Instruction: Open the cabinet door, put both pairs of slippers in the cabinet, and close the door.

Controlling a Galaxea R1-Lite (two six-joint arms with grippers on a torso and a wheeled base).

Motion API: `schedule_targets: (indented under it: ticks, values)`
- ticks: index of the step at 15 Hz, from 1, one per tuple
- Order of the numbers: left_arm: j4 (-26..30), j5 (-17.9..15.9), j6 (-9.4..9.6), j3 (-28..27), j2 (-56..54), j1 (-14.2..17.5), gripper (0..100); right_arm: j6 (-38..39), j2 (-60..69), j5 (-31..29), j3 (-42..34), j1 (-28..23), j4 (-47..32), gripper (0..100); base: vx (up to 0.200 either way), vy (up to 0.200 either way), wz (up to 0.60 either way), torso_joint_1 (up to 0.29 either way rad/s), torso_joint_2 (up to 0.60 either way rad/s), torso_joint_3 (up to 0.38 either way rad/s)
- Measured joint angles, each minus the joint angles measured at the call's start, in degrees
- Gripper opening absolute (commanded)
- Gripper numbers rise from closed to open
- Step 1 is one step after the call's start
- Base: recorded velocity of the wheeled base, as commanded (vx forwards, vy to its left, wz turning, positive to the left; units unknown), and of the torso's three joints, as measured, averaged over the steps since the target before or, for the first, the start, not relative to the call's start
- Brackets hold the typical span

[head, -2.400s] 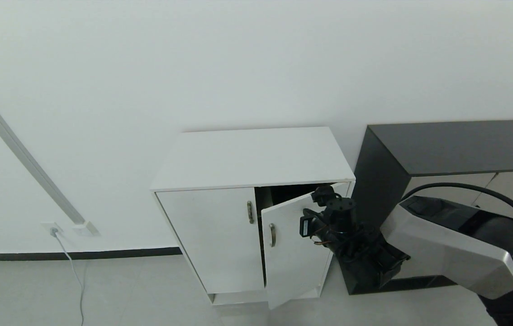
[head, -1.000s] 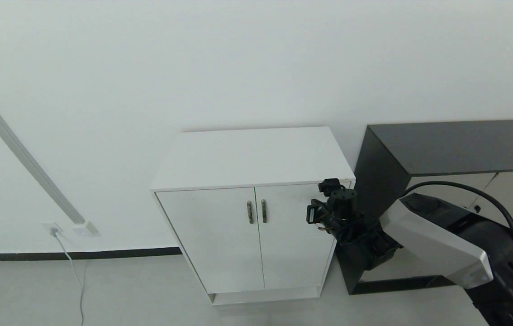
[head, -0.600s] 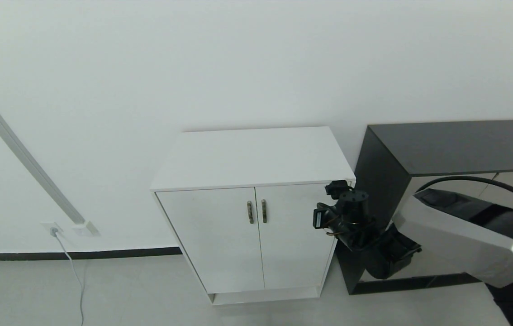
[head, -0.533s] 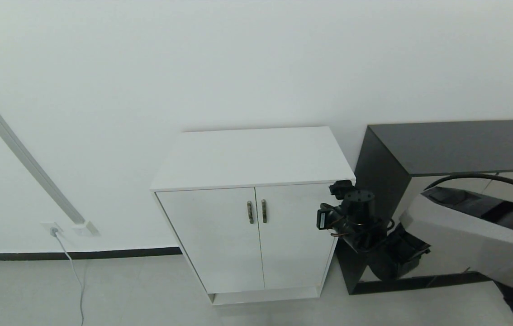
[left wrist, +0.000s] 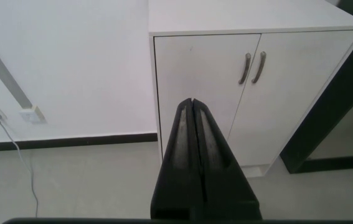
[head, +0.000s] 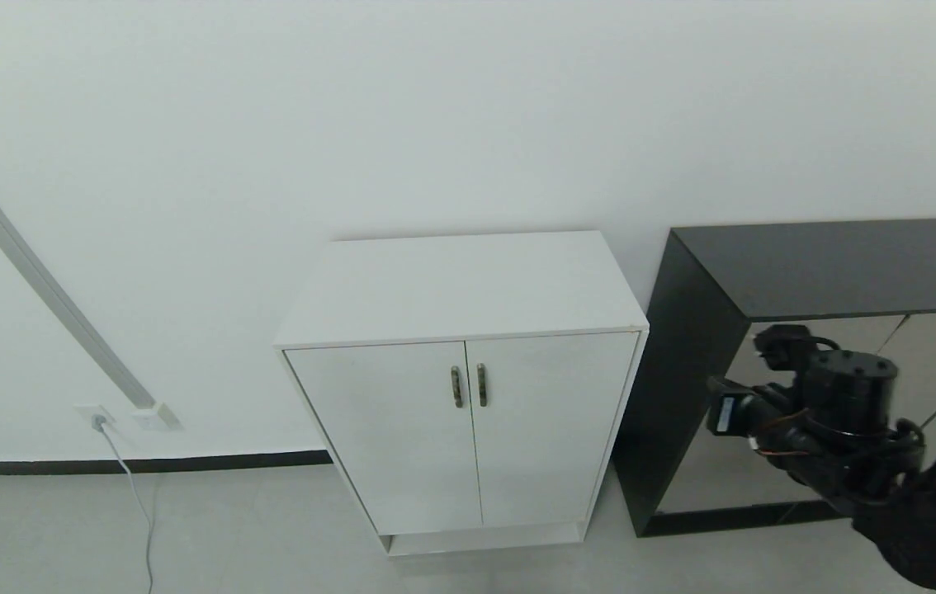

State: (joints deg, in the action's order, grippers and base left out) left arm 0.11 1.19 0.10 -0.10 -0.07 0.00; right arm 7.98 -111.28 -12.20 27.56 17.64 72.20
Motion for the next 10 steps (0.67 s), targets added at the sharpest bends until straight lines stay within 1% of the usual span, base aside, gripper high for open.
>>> schedule_targets:
  ticks: [2,4,6,10]
  values:
    - [-0.01,0.0,0.0,0.0,0.0,0.0,0,-0.07,5.77,0.22,-7.14,-5.02,0.73,0,0.0,0.0,0.0,0.0,0.0,0.0]
    - [0.0,0.02,0.0,0.0,0.0,0.0,0,-0.09,10.7,0.3,-12.32,-8.41,0.88,0,0.0,0.0,0.0,0.0,0.0,0.0]
    - [-0.01,0.02,0.0,0.0,0.0,0.0,0,-0.22,15.25,0.38,-16.43,-10.05,0.74,0,0.0,0.0,0.0,0.0,0.0,0.0]
    - [-0.01,0.0,0.0,0.0,0.0,0.0,0,-2.6,25.86,0.33,-25.25,-11.42,-0.15,0,0.0,0.0,0.0,0.0,0.0,0.0]
